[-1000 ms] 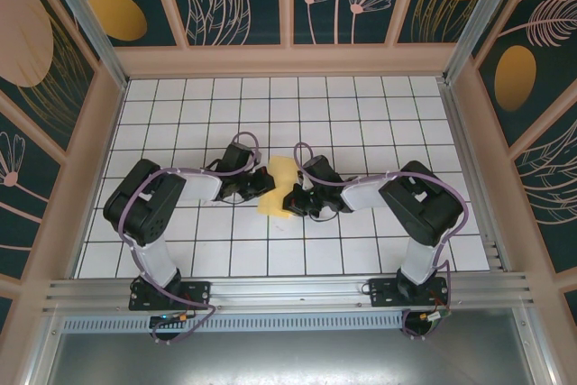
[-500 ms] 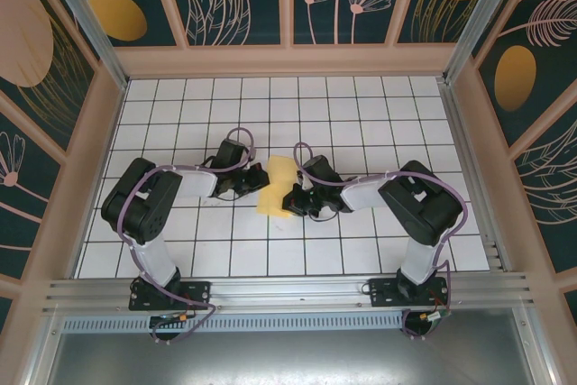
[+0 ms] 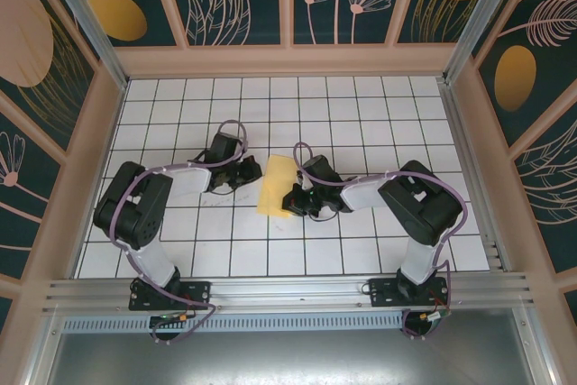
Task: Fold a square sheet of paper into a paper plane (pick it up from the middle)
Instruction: Fold the triangle a second time at the center of the table.
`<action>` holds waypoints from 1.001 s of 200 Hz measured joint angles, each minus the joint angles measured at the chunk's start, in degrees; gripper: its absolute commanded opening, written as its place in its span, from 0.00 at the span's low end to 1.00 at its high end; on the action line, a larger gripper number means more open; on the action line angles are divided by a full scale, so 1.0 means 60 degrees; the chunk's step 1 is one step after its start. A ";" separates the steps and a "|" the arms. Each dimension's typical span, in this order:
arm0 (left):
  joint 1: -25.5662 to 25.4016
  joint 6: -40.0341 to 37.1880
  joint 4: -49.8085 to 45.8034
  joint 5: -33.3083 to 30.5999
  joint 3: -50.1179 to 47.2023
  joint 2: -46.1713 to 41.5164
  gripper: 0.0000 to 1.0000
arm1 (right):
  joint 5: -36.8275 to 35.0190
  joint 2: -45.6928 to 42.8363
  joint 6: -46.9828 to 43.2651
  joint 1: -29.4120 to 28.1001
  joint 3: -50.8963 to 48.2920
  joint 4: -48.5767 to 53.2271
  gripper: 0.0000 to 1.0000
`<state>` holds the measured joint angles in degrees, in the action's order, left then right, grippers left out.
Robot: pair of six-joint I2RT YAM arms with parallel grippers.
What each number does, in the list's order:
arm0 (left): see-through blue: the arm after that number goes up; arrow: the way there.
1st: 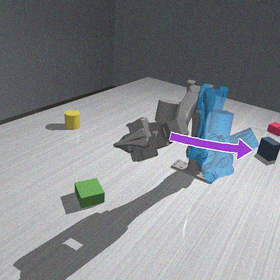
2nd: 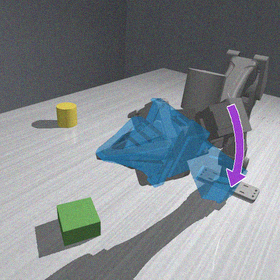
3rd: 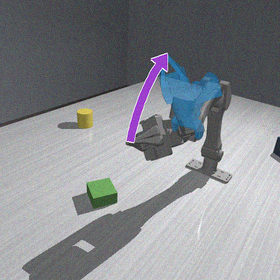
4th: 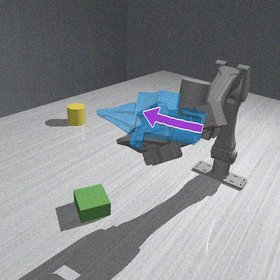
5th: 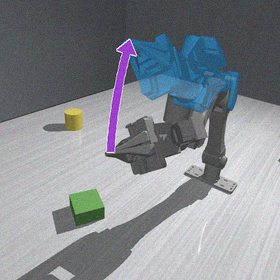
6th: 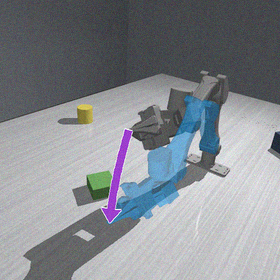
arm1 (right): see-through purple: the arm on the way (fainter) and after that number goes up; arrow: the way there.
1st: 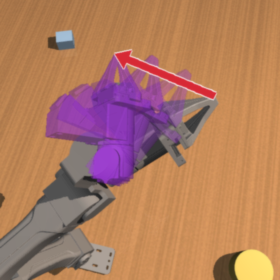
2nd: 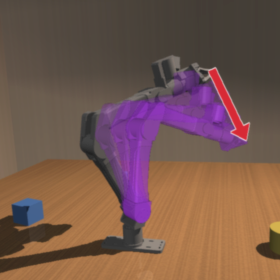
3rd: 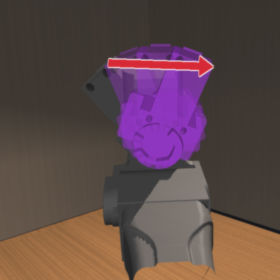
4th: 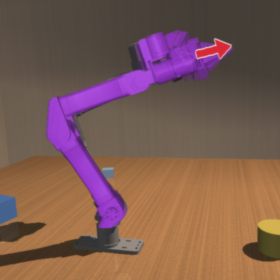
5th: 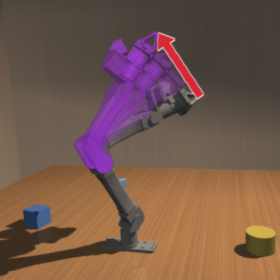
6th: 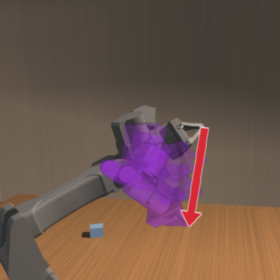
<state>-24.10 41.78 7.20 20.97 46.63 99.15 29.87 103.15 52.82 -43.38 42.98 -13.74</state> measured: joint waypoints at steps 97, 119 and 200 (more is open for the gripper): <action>-0.0492 0.0732 0.1687 0.1774 -0.0685 -0.0335 0.06 | 0.0000 0.0007 0.0000 0.0000 0.0073 0.0102 0.00; -0.0539 0.0772 0.1767 0.1745 -0.0685 0.0280 0.05 | 0.0004 0.0007 0.0000 0.0000 0.0084 0.0113 0.00; -0.0535 0.0790 0.1796 0.1432 -0.0739 0.0805 0.04 | -0.0219 -0.0069 -0.0321 -0.0098 0.0783 0.1348 0.00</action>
<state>-27.31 46.52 17.98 29.56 42.19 103.98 28.56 102.74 50.89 -43.97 47.68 -5.65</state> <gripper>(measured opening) 0.053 0.050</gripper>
